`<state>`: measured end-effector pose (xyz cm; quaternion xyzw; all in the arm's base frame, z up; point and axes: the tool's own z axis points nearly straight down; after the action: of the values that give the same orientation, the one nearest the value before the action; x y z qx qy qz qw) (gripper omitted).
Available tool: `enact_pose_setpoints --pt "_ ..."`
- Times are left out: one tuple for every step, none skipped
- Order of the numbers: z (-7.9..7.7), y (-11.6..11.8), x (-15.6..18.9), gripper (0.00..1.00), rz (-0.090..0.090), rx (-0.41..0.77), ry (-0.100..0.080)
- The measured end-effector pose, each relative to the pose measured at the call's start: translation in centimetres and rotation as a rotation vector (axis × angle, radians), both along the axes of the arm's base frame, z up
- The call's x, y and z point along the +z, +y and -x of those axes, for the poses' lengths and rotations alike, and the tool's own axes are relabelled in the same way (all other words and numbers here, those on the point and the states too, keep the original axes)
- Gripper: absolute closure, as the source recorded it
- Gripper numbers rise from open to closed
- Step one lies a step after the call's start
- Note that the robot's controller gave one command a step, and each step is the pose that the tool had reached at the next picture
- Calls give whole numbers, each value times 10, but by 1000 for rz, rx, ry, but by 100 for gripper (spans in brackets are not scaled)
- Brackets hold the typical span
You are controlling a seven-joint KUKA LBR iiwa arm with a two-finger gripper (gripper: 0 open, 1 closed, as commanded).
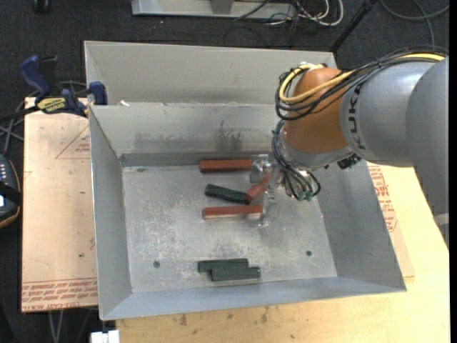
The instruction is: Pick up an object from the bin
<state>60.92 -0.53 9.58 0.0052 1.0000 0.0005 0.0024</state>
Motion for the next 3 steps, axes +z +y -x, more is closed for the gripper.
enact_pose_setpoints --pt "4 14 8 0 1 153 1" --pt "5 25 -20 0 0 36 4" --pt "9 34 -24 100 1 131 2"
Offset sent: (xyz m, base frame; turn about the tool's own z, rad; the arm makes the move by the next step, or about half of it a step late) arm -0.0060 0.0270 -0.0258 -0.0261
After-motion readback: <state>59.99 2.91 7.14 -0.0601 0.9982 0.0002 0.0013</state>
